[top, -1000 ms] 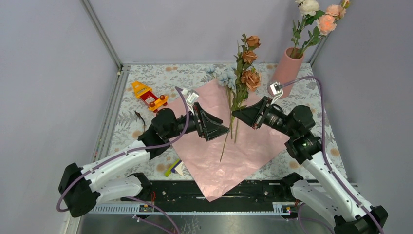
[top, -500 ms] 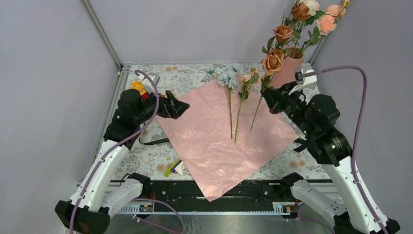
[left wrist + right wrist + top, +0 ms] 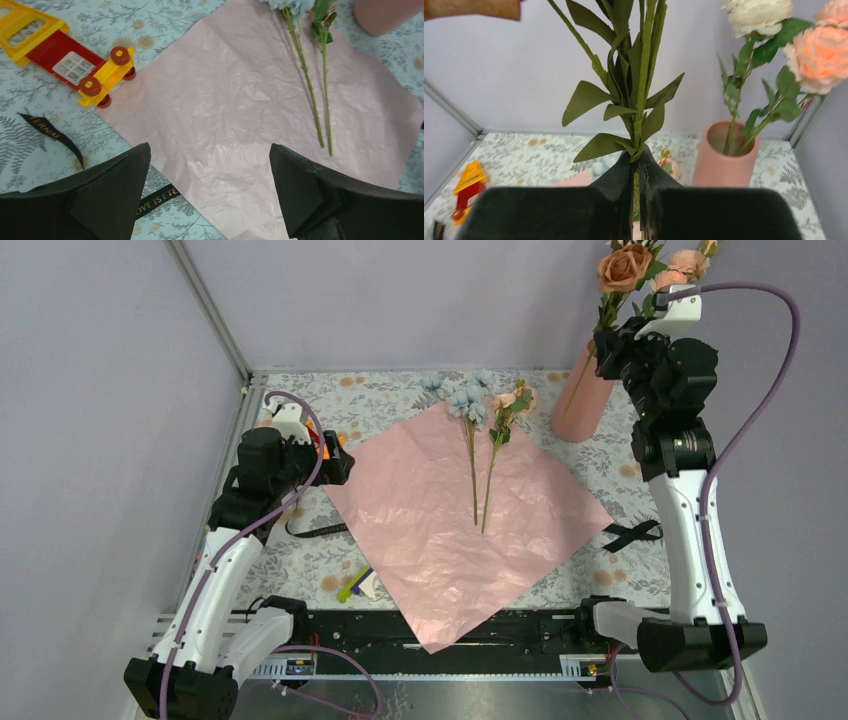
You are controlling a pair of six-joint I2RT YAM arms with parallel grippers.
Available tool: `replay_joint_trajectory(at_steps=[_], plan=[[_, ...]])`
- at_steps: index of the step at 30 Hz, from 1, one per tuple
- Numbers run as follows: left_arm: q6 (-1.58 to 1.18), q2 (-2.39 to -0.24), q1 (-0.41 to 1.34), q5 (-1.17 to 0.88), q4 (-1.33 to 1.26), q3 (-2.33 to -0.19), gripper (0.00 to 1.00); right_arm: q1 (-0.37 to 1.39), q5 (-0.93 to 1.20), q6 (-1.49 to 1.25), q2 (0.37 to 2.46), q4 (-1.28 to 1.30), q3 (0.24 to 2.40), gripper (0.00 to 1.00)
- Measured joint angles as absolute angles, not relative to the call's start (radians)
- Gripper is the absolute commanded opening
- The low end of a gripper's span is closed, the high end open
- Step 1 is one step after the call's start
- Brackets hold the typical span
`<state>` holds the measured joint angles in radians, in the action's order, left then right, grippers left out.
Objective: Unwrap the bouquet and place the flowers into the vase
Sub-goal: Insert the fake flower into the vase.
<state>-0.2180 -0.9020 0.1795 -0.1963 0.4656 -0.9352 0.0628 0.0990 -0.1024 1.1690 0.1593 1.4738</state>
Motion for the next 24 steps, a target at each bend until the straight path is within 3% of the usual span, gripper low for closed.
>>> replay_joint_trajectory(at_steps=[8,24], plan=[[-0.187,-0.897,0.179,-0.134,0.481,-0.922,0.98,-0.063,0.154,-0.07,1.361,-0.029,1.545,0.0],[-0.183,-0.899,0.176,-0.133,0.481,-0.922,0.98,-0.139,0.178,-0.034,1.519,-0.191,1.758,0.0]])
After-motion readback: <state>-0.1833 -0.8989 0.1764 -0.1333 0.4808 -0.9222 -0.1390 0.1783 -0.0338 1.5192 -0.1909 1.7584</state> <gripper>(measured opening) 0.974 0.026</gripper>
